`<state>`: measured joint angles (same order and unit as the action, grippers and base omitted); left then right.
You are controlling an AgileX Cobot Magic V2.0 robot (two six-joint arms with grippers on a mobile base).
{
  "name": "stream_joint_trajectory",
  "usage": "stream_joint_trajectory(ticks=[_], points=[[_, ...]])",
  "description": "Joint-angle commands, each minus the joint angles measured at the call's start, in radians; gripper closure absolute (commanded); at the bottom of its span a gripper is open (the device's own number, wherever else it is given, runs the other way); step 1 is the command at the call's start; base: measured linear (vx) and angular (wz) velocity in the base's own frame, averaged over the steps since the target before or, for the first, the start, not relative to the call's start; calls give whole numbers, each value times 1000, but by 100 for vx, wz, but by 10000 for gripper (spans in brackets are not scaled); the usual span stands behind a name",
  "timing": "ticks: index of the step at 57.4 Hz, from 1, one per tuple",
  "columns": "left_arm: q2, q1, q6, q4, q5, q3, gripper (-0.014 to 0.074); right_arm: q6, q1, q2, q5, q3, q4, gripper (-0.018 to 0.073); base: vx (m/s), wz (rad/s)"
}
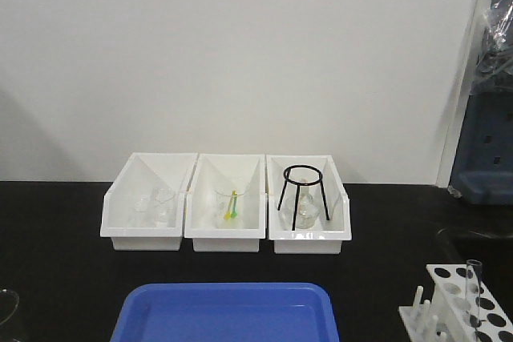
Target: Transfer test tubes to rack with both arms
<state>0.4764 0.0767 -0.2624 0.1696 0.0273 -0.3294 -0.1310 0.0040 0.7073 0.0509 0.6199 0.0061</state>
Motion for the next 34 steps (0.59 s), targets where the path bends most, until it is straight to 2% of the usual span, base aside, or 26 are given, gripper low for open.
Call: stream_joint_trajectory(ticks=[1, 5, 8, 23, 29, 34], points=[[-94, 0, 160, -91, 27, 20, 580, -11, -4, -4, -80, 33, -6, -1, 0, 0], [-176, 0, 224, -100, 49, 73, 603, -11, -4, -4, -80, 33, -6, -1, 0, 0], [-233, 0, 235, -98, 47, 112, 603, -11, -4, -4, -80, 33, -6, -1, 0, 0], [-509, 0, 192, -98, -33, 337, 603, -11, -4, -4, -80, 33, -6, -1, 0, 0], [-489, 0, 190, -112, 22, 330, 603, -11, -4, -4, -74, 33, -6, -1, 0, 0], [-492, 0, 192, -170, 36, 331, 602, -11, -4, 0, -78, 33, -6, -1, 0, 0]])
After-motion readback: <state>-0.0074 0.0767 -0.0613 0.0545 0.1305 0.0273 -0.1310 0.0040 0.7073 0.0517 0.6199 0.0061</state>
